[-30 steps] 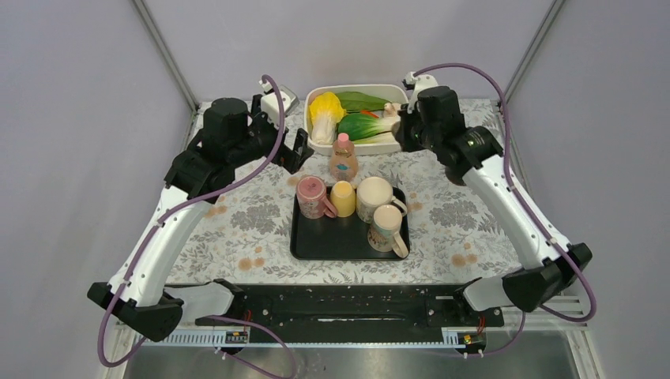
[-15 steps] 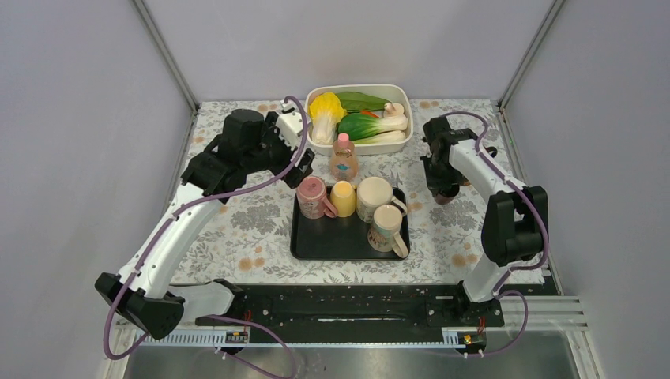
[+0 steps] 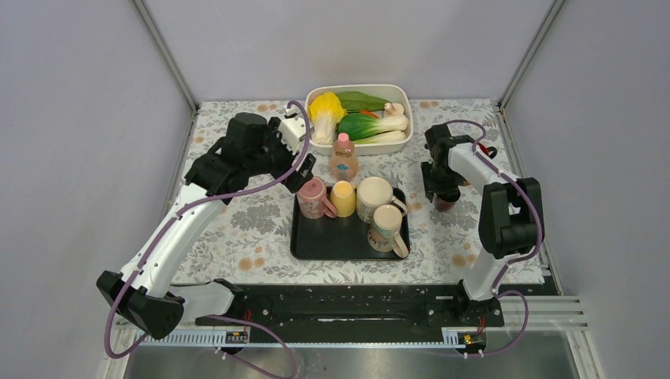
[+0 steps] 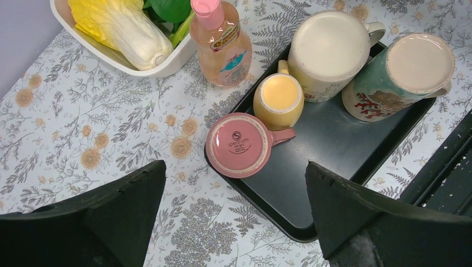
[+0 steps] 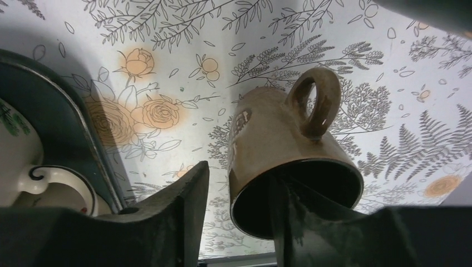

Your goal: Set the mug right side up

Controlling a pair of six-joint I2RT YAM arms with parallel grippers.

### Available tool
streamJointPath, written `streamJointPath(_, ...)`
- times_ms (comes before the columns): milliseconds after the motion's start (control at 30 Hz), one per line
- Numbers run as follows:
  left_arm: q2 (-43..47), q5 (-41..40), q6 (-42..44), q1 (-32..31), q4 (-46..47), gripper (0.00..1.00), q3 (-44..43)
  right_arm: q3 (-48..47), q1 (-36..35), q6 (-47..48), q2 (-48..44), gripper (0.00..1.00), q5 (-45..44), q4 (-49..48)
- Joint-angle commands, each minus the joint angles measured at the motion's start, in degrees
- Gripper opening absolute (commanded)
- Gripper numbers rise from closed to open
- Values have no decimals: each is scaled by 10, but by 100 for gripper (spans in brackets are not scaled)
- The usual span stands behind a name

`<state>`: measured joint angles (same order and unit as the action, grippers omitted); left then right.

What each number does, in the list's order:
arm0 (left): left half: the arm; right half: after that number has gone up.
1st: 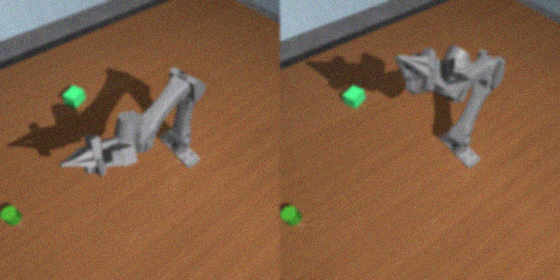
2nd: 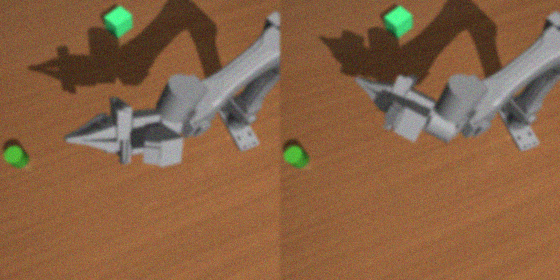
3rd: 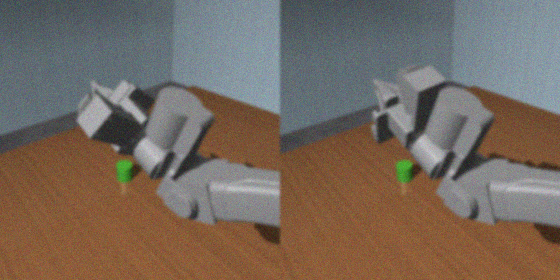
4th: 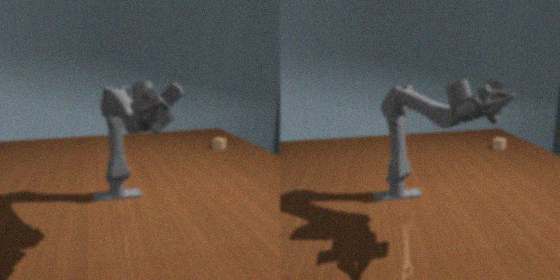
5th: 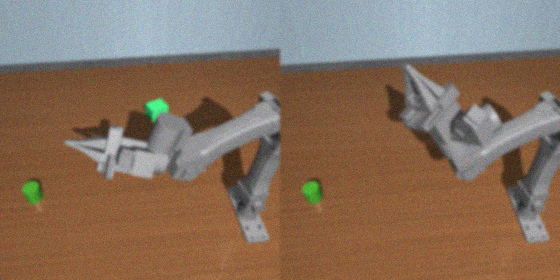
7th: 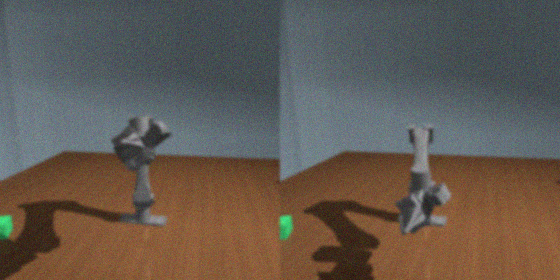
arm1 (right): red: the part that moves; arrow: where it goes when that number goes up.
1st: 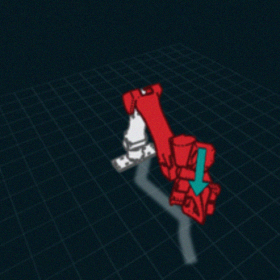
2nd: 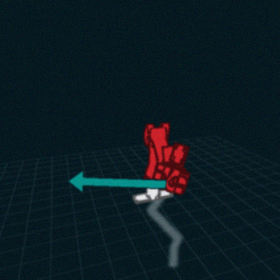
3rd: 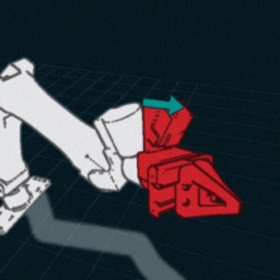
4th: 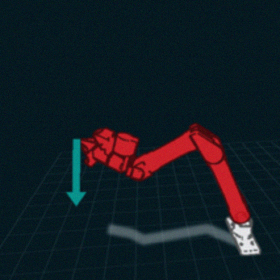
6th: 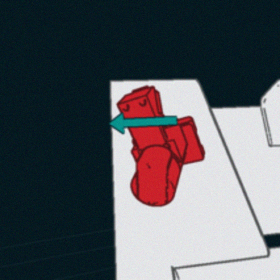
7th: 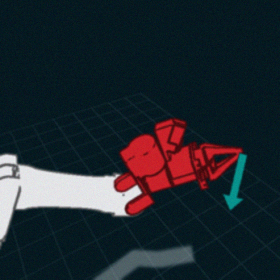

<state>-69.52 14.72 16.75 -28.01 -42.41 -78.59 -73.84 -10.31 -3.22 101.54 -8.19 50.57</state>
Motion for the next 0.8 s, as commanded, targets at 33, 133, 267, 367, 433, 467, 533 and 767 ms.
streamJointPath(33, 3, 18, 3, 1, 22, 99, 3, -2, 1, -1, -49, 60, -17, 6)
streamJointPath(133, 7, 19, 4, 1, 22, 99, 4, -7, -3, -4, -100, 75, -12, 20)
streamJointPath(267, 12, 18, 1, 1, 29, 99, 7, 20, -44, 3, -218, 84, 15, 24)
streamJointPath(367, 19, 14, -1, 1, 44, 99, 25, 92, -87, -2, -314, 84, 59, 11)
streamJointPath(433, 24, 12, -1, 2, 55, 99, 36, 142, -111, 1, -372, 84, 109, 1)
streamJointPath(467, 24, 12, -2, 1, 59, 99, 39, 167, -131, 10, -400, 83, 134, -10)
streamJointPath(533, 25, 10, -4, 2, 62, 99, 41, 210, -179, 44, -442, 83, 171, -24)
streamJointPath(767, 38, 10, -13, 1, 65, 99, 44, 213, -246, 86, -440, 95, 145, -36)
